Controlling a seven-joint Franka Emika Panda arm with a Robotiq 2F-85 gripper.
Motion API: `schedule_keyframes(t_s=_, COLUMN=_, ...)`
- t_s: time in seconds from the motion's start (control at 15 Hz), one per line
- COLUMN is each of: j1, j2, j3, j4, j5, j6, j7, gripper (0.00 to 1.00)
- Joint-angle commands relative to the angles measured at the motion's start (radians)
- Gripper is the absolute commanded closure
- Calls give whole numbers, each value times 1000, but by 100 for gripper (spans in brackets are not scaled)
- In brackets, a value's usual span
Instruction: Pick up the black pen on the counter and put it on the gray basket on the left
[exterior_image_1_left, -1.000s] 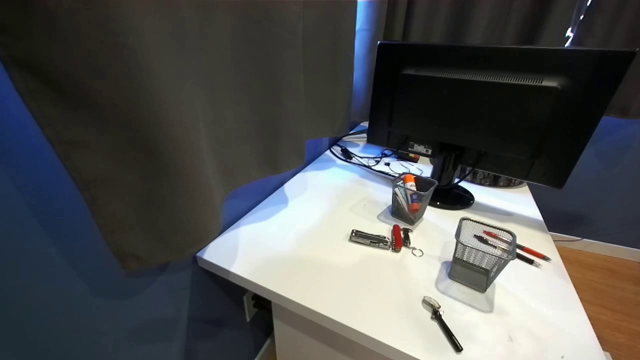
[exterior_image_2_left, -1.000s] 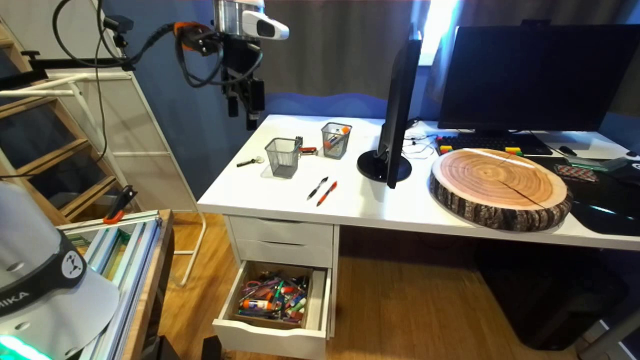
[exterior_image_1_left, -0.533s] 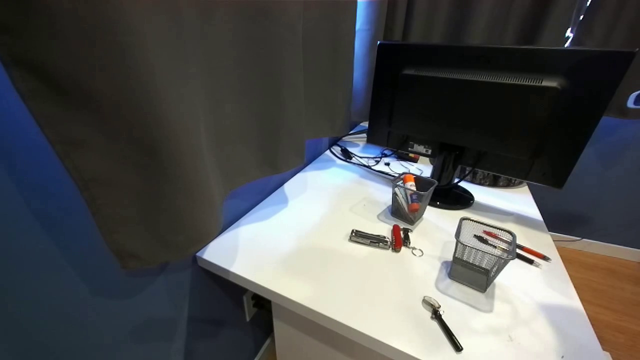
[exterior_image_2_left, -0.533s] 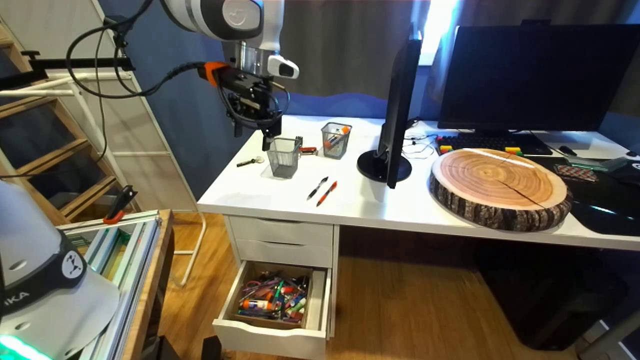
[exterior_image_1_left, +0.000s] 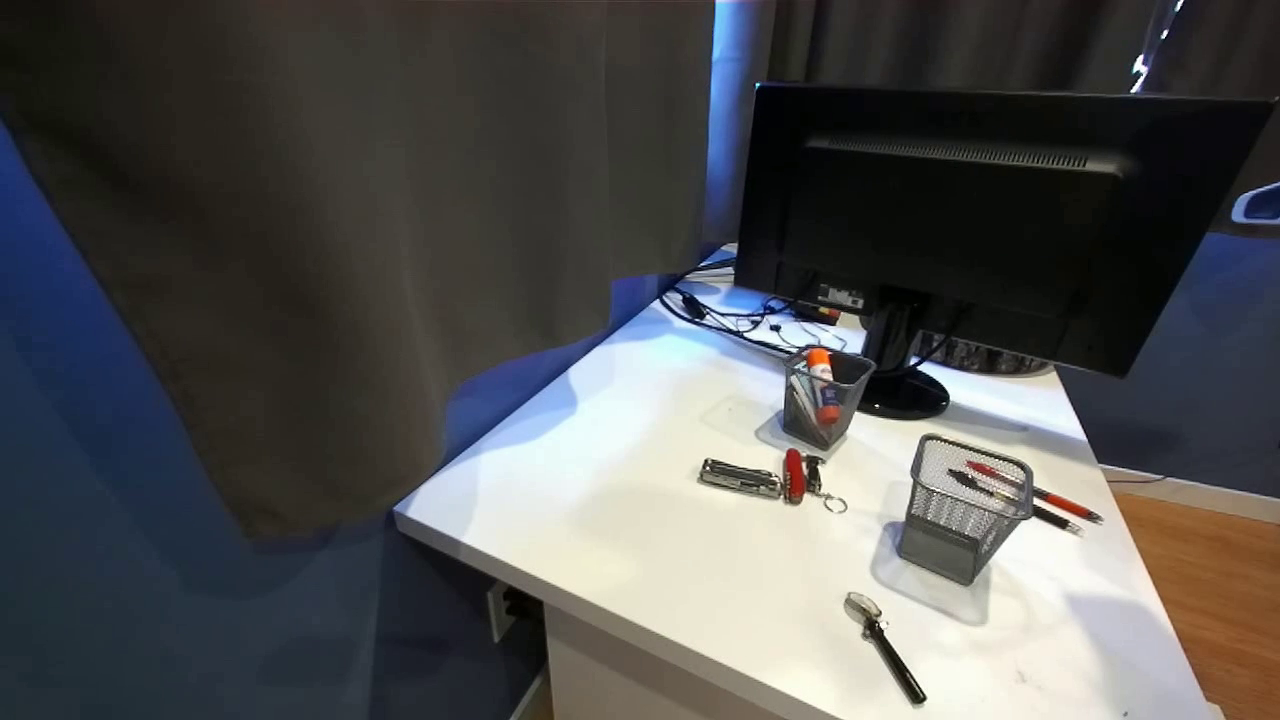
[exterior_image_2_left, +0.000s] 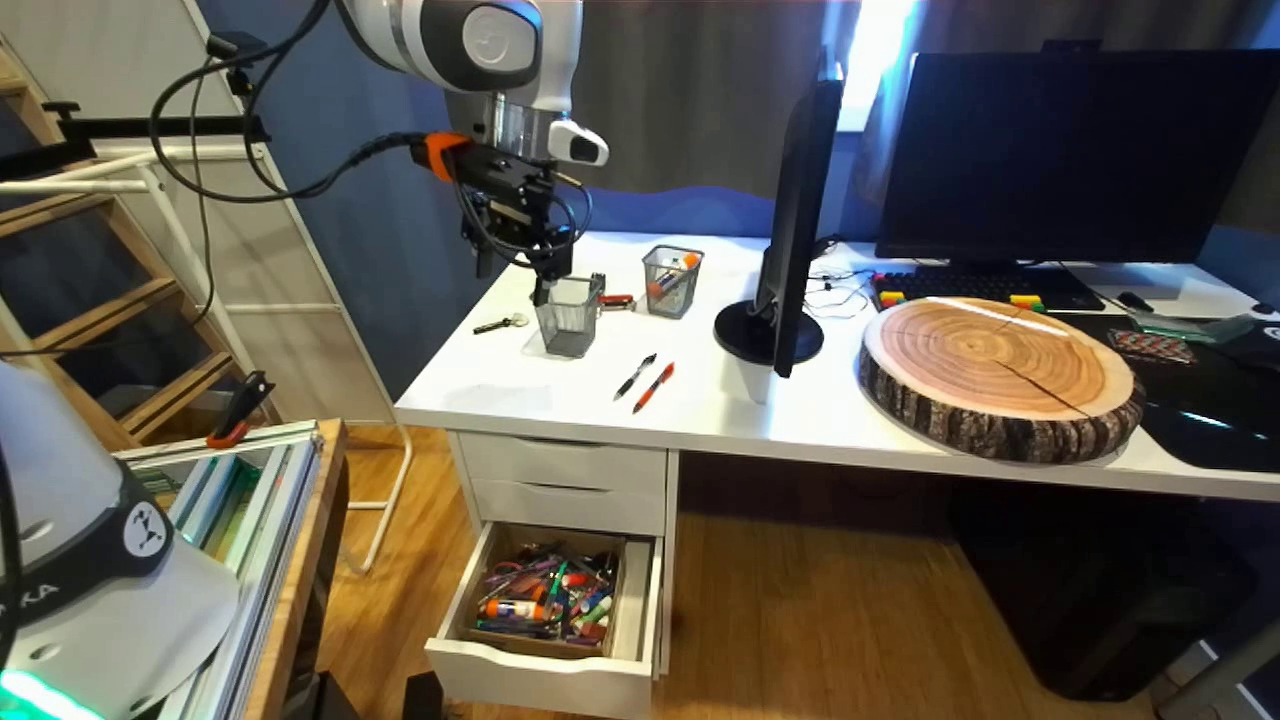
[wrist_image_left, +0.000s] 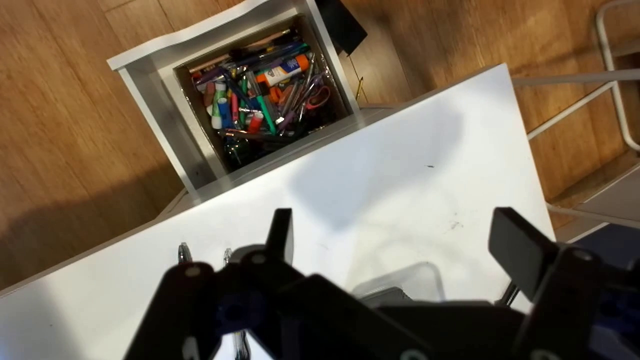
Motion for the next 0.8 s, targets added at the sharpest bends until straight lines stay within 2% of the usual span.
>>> schedule_keyframes(t_s=0.0, j1=-9, j2=99, j3=-24, j4=46, j5=-12, j6=86, j7=-87, gripper=0)
schedule_keyframes(t_s=0.4, j1=-48, j2=256, j3=-26, j4=126, j5=-27, j6=191, j7=-230, gripper=0)
schedule_keyframes(t_s=0.73, j1=-66, j2=391, j3=-28, j4=197, j5=-83, j6=274, j7=-253, gripper=0)
